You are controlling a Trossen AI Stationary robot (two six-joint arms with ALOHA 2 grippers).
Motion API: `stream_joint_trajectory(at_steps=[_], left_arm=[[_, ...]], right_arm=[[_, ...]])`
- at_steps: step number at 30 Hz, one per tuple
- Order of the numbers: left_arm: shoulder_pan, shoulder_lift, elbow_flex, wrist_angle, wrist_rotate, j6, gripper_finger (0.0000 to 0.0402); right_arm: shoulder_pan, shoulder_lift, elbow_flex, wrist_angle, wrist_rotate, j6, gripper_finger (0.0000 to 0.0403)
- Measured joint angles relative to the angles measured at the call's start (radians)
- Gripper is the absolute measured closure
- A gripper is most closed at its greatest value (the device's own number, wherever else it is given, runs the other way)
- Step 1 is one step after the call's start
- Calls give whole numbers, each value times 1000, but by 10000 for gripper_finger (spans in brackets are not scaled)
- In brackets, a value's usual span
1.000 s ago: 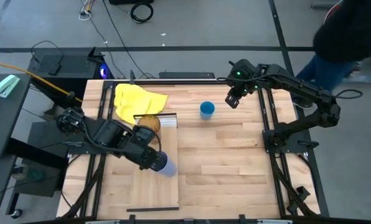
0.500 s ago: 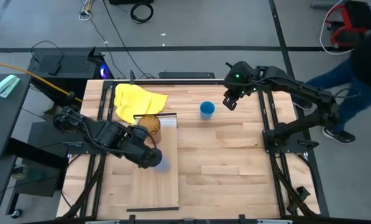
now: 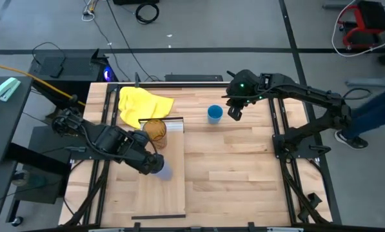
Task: Stack small to large cups/mugs on shelf
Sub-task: Put the purple cup on the shelf
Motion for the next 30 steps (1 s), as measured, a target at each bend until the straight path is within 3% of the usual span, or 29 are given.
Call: stream_joint_trajectory(at_steps=[30], left_arm=[[-10, 3, 0, -1, -26, 17, 392]], right_arm=[[0, 2, -1, 6, 0, 1, 345]])
